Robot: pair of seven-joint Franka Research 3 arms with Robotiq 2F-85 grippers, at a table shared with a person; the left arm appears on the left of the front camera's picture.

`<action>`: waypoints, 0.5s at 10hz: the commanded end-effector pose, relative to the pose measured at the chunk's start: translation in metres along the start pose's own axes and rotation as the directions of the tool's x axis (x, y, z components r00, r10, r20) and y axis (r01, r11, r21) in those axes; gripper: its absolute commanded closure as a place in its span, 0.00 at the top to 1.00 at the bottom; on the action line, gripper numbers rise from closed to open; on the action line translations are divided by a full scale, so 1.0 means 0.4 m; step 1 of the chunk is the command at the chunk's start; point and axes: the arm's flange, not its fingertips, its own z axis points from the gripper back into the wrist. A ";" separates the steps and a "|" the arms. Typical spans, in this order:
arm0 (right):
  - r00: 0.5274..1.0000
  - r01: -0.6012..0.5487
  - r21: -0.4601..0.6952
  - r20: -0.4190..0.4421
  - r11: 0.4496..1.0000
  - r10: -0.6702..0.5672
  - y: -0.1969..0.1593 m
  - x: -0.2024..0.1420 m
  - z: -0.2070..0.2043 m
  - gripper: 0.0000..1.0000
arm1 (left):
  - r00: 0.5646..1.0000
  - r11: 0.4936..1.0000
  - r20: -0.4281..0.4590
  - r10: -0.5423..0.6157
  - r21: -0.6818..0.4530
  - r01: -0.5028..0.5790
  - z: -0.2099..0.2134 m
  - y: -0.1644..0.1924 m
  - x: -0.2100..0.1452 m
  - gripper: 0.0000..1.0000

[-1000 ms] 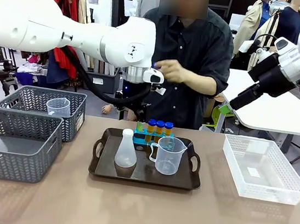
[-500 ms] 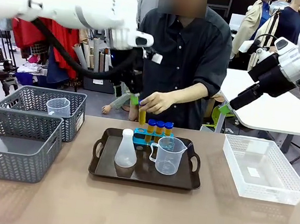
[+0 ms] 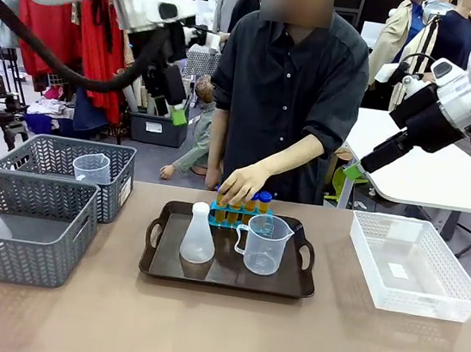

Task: Prepare the laboratory tools.
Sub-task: Pick up one Small flask and place it on the Handle tray.

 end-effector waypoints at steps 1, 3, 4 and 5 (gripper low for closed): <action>1.000 0.002 0.017 0.018 1.000 -0.003 -0.002 0.003 0.002 1.00 | 0.993 0.998 0.107 -0.054 -0.012 0.056 0.031 0.013 -0.090 1.00; 1.000 0.002 0.017 0.018 1.000 -0.003 -0.002 0.003 0.002 1.00 | 0.975 0.998 0.216 -0.058 0.002 0.059 0.105 0.043 -0.167 1.00; 1.000 0.002 0.017 0.018 1.000 -0.003 -0.002 0.003 0.002 1.00 | 0.962 0.996 0.258 -0.088 0.007 0.089 0.123 0.064 -0.200 1.00; 1.000 0.002 0.017 0.018 1.000 -0.003 -0.002 0.003 0.002 1.00 | 0.956 0.994 0.274 -0.108 0.009 0.110 0.129 0.086 -0.221 1.00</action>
